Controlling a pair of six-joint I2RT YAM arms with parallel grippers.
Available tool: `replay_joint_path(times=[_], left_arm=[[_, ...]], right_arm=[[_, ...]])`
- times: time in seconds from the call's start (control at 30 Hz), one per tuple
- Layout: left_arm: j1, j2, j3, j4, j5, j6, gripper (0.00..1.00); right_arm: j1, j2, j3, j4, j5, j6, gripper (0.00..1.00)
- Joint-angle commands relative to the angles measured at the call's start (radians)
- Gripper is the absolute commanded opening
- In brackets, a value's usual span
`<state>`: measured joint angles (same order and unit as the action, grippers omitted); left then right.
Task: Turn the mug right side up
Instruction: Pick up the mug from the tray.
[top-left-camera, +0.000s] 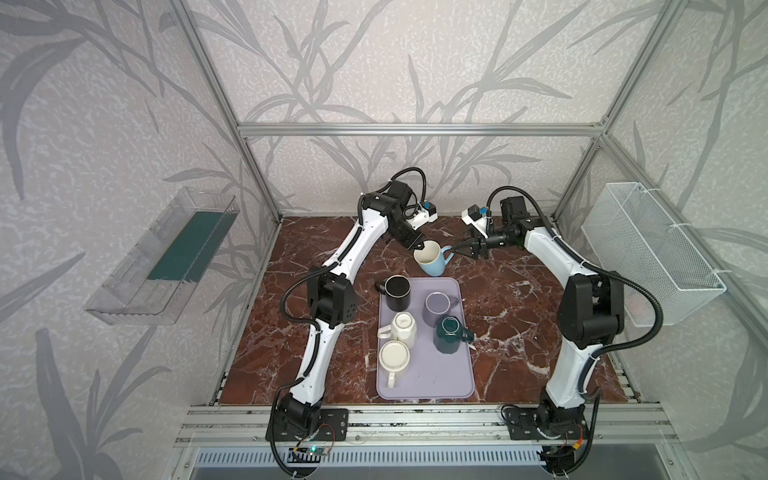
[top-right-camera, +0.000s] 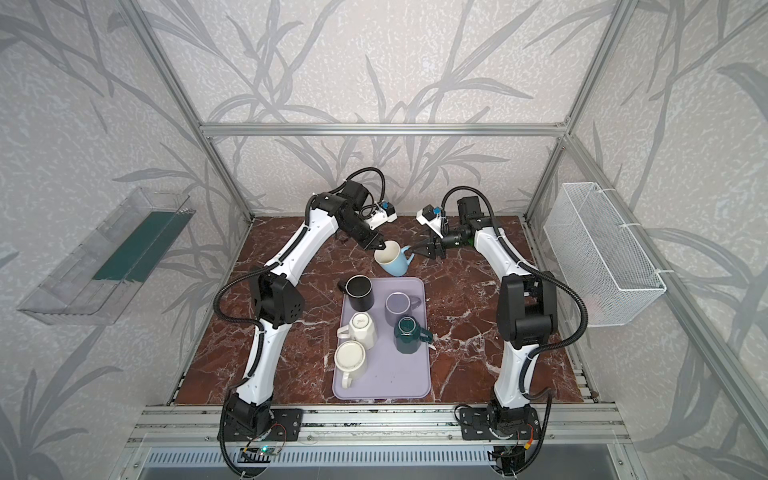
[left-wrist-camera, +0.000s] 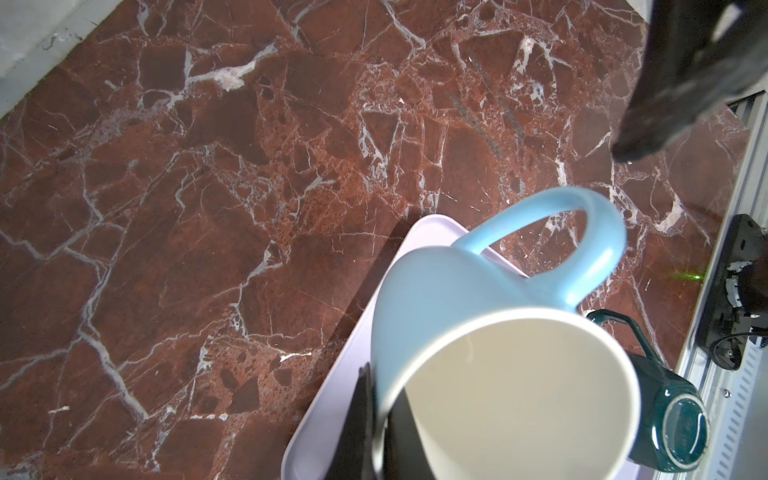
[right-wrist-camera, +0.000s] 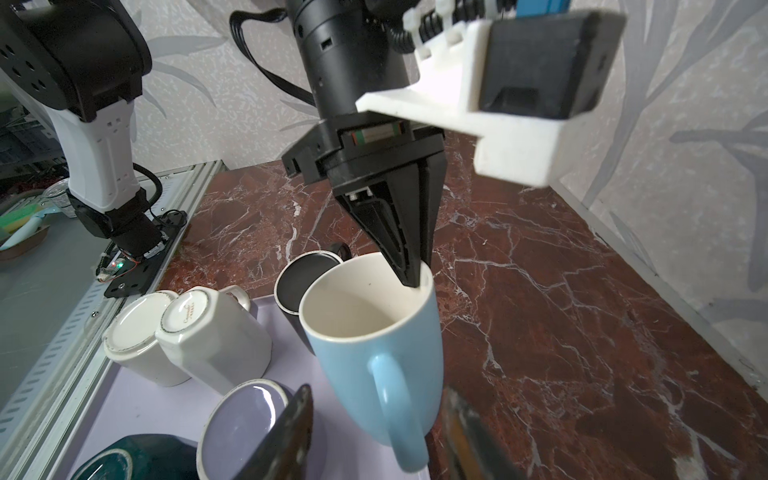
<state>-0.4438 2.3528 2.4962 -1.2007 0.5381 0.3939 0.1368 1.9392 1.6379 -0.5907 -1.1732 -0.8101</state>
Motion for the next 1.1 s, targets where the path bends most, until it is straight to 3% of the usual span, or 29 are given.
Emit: replay_joint_path(times=[0.0,0.27,0.33,0.43,0.7,0.9,1.07], left_arm=[[0.002,-0.095,0.007,-0.016,0.076,0.042,0.00],[0.002,-0.095,0.012,-0.016,0.090,0.040,0.00],[0.003,-0.095,0.013,-0.016,0.091,0.040,0.00],[0.002,-0.095,0.012,-0.019,0.094,0.040,0.00],[0.002,-0.089,0.013,-0.019,0.098,0.042,0.00],[0.002,-0.081,0.014,0.004,0.061,0.017,0.00],[0.007,-0.072,0.015,0.058,0.002,-0.032,0.03]], right_arm=[[0.004,0.018,0.010,-0.029,0.001,-0.015,0.49],[0.014,0.026,0.007,-0.023,0.016,-0.016,0.47],[0.018,0.032,0.013,-0.018,0.022,-0.011,0.42],[0.027,0.042,0.031,-0.031,0.028,-0.012,0.25],[0.048,0.055,0.074,-0.092,0.050,-0.050,0.00],[0.056,0.034,0.063,-0.115,0.049,-0.068,0.00],[0.057,-0.057,-0.085,0.093,0.044,0.047,0.00]])
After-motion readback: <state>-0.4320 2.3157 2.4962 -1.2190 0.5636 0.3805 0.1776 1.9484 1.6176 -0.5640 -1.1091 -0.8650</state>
